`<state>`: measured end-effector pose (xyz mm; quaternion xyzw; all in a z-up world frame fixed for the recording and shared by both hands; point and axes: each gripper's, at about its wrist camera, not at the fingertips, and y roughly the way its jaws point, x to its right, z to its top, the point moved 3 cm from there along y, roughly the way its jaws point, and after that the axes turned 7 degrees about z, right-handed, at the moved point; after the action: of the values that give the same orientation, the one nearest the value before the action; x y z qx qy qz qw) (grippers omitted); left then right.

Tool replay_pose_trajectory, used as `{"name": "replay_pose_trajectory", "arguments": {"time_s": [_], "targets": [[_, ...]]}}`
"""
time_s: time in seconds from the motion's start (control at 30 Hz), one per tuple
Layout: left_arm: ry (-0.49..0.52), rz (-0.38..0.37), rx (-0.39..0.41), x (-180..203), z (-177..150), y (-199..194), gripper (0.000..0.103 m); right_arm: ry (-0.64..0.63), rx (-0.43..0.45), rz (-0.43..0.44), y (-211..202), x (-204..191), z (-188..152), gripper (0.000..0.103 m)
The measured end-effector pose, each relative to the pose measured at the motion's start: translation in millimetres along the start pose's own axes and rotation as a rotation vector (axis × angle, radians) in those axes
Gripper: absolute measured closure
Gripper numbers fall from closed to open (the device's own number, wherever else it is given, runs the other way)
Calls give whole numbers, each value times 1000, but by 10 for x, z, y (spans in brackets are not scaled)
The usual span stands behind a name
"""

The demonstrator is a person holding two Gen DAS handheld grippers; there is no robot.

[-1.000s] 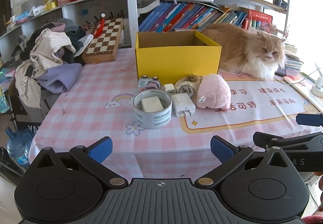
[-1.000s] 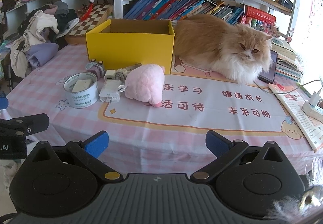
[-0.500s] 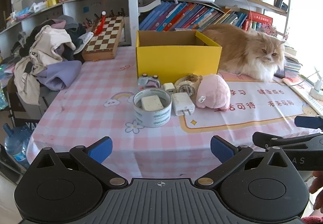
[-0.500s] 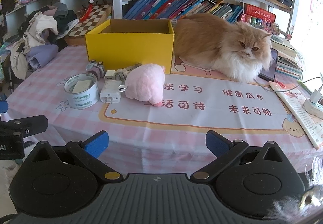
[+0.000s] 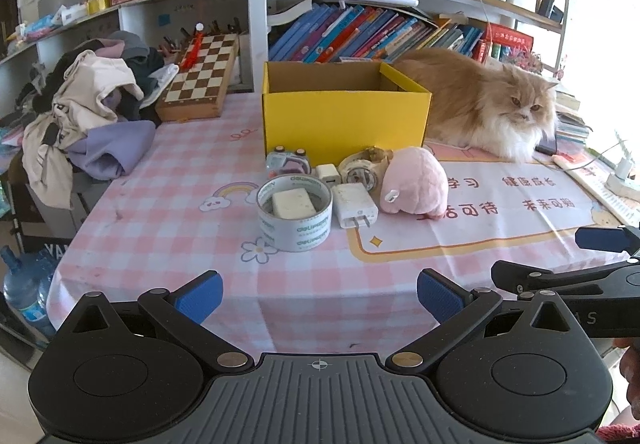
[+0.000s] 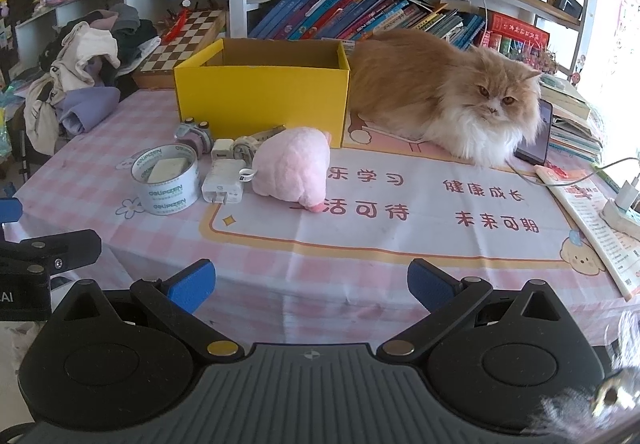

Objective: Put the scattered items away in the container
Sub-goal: 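Move both tools toward the items in front of the yellow box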

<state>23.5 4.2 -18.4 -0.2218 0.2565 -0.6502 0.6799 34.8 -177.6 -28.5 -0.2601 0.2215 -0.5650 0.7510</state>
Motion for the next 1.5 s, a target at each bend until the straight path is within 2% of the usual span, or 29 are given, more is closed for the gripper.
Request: {"name": "replay_pose_trajectory", "arguments": {"time_s": [0.13, 0.3, 0.57, 0.7, 1.07, 1.5], "targets": [[8, 0, -9, 13, -6, 9, 0, 1, 1, -2, -5, 5, -6, 0], [-11, -44, -28, -8, -31, 22, 0, 4, 1, -2, -2, 9, -5, 0], [19, -20, -30, 17, -32, 20, 0, -4, -5, 6, 22, -16, -7, 0], [16, -52, -59, 22, -44, 61, 0, -2, -2, 9, 22, -12, 0, 0], [11, -44, -68, 11, -60, 91, 0, -39, -34, 4, 93, -100, 0, 0], [-5, -14, -47, -73, -29, 66, 0, -21, -8, 28, 63, -98, 37, 0]]}}
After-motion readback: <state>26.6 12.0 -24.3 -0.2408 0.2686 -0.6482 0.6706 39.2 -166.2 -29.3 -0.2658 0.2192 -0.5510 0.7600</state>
